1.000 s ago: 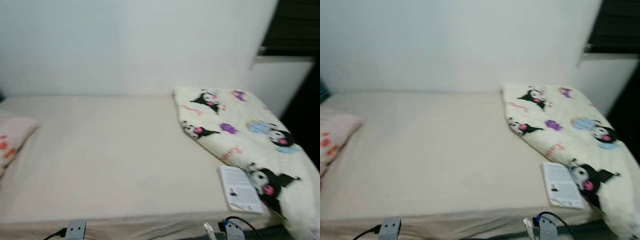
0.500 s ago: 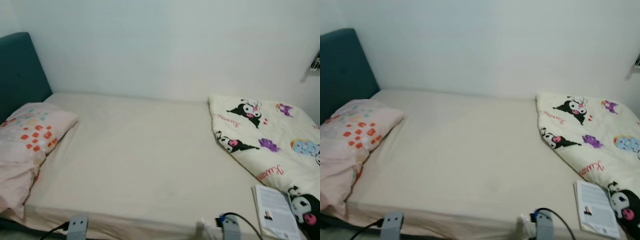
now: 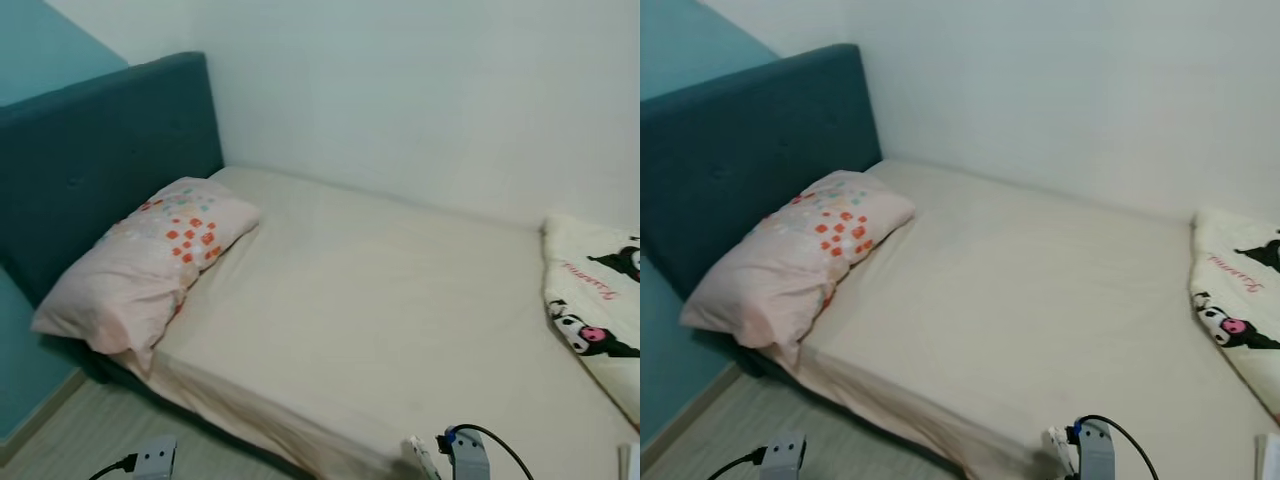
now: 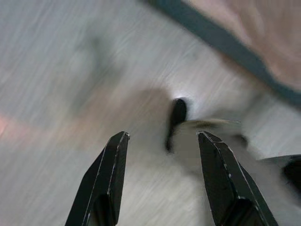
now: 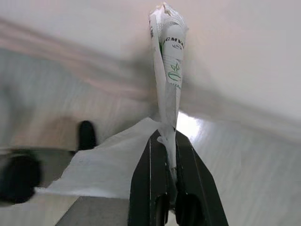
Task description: Clean up the room
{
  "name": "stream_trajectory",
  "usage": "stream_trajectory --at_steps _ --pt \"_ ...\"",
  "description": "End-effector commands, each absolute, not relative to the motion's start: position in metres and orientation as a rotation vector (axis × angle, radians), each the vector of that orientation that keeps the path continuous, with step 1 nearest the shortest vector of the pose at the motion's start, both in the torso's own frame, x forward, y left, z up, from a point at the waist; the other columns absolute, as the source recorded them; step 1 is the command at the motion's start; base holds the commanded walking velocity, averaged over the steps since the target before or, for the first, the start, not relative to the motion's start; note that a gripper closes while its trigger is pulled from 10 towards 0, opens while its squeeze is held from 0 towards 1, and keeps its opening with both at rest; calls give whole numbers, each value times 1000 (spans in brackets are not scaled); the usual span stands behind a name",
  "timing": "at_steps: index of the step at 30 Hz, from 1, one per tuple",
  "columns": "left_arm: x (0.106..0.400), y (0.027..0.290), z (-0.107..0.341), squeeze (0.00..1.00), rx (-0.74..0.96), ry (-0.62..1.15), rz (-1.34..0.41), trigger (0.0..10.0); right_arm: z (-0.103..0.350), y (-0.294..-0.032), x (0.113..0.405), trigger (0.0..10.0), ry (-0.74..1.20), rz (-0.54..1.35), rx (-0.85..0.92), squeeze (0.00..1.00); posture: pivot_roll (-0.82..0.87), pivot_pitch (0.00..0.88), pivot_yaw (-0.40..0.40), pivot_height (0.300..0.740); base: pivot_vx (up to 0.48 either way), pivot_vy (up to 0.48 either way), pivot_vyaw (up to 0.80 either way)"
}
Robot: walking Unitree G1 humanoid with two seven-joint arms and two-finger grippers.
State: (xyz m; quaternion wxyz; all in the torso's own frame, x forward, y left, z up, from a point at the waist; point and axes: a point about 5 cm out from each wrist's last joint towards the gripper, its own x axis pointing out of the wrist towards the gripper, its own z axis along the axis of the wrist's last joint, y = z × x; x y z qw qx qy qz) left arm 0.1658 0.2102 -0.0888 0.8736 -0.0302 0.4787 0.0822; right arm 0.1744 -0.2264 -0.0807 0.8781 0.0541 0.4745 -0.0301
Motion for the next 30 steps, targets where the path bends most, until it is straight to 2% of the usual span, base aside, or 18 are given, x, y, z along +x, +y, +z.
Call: stream_trajectory --at_steps 1,6,14,18,27,30 --pt "158 215 -91 0 -58 1015 191 10000 -74 -221 190 10000 941 -43 117 0 -23 0 -48 740 0 0 800" --pt "157 215 -91 0 -72 1010 210 10000 -66 -221 205 10000 898 -35 121 0 -19 0 -46 740 0 0 800" --pt "172 216 -85 0 -103 969 251 10000 -56 -216 224 10000 863 5 100 0 4 0 -74 740 0 0 798" --pt "172 217 -85 0 -107 968 257 10000 -59 -214 221 10000 883 21 85 0 5 0 -73 740 0 0 800" --pt "147 221 -94 0 -89 1027 265 10000 -74 -216 193 10000 955 7 101 0 -3 0 -66 740 0 0 800" --pt "145 220 -95 0 -90 1033 264 10000 -74 -218 192 10000 958 4 100 0 -6 0 -67 740 0 0 798"
